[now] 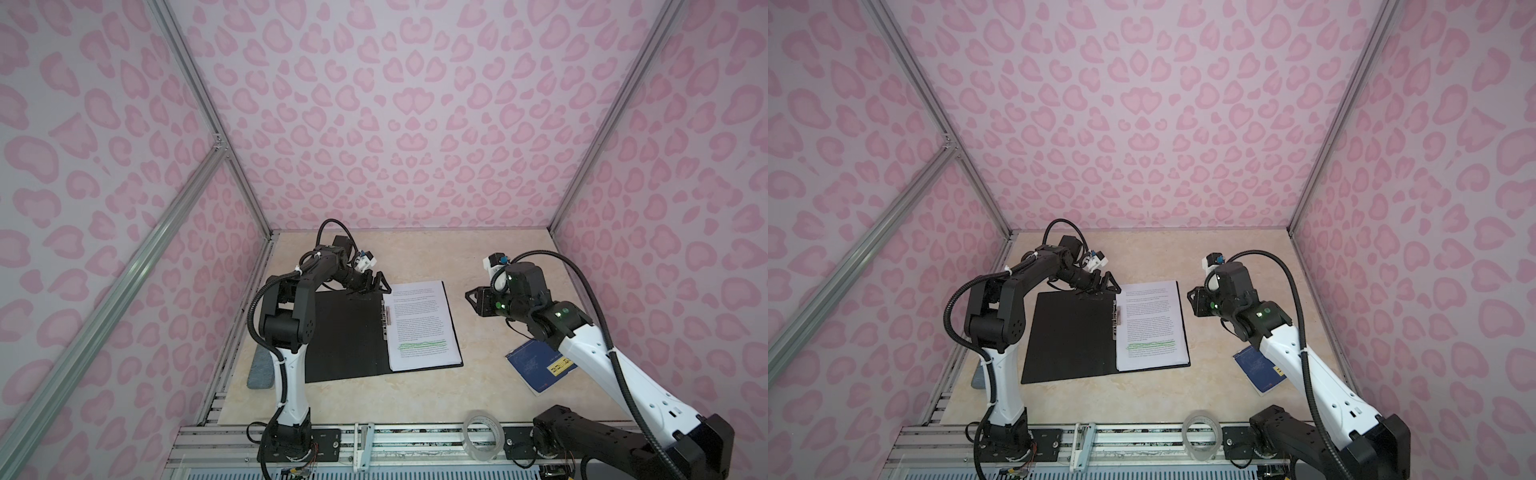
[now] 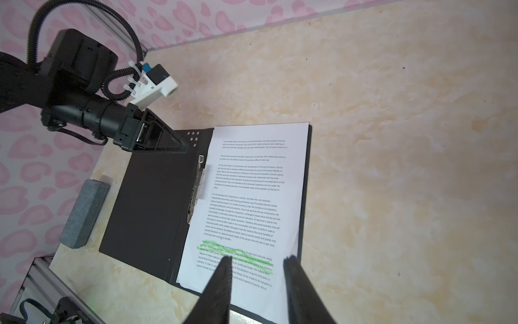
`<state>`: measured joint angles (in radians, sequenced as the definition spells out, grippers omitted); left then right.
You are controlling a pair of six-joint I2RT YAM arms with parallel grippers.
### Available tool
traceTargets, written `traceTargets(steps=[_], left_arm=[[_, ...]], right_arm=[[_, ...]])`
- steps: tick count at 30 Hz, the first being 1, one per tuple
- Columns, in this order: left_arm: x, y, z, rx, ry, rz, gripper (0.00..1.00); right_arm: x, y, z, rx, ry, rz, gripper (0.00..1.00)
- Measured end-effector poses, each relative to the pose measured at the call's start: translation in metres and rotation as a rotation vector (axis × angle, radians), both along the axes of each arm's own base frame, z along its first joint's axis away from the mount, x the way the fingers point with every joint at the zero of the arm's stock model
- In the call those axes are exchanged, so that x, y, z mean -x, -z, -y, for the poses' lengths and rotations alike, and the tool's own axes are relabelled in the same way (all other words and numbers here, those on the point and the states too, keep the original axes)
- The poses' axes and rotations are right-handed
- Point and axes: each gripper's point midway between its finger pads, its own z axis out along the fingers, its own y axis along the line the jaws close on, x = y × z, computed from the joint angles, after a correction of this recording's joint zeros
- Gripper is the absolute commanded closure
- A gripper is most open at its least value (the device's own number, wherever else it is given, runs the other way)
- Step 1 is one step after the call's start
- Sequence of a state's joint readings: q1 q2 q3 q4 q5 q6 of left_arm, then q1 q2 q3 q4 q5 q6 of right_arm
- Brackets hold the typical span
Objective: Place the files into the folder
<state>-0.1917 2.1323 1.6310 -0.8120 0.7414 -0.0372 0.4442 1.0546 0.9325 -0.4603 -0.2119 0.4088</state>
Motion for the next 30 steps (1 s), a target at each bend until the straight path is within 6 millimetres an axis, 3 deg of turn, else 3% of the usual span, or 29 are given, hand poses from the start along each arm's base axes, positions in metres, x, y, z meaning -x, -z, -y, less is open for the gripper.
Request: traceTargets(steps=[4, 8, 15, 19, 23, 30], left_arm=[[-0.002, 0.004, 0.005, 0.006, 0.011, -0.005, 0.02], [0.002, 0.015, 0.01, 0.014, 0.024, -0.038, 0.02], [0.004, 0.011, 0.021, 0.05, 0.045, -0.04, 0.02], [0.007, 0.012, 0.028, 0.071, 0.059, -0.051, 0.02], [0.01, 0.017, 0.031, 0.097, 0.061, -0.085, 0.02], [0.012, 0.011, 0.034, 0.123, 0.065, -0.087, 0.02]], right_arm=[[0.006, -0.005, 0.016, -0.006, 0.067, 0.066, 0.63], [0.009, -0.011, 0.019, -0.026, 0.085, 0.1, 0.63], [0.008, 0.004, 0.024, -0.039, 0.11, 0.092, 0.68], [0.005, 0.009, 0.037, -0.086, 0.152, 0.098, 0.68], [0.004, 0.006, 0.048, -0.142, 0.187, 0.111, 0.68], [0.007, -0.002, 0.048, -0.173, 0.172, 0.126, 0.68]])
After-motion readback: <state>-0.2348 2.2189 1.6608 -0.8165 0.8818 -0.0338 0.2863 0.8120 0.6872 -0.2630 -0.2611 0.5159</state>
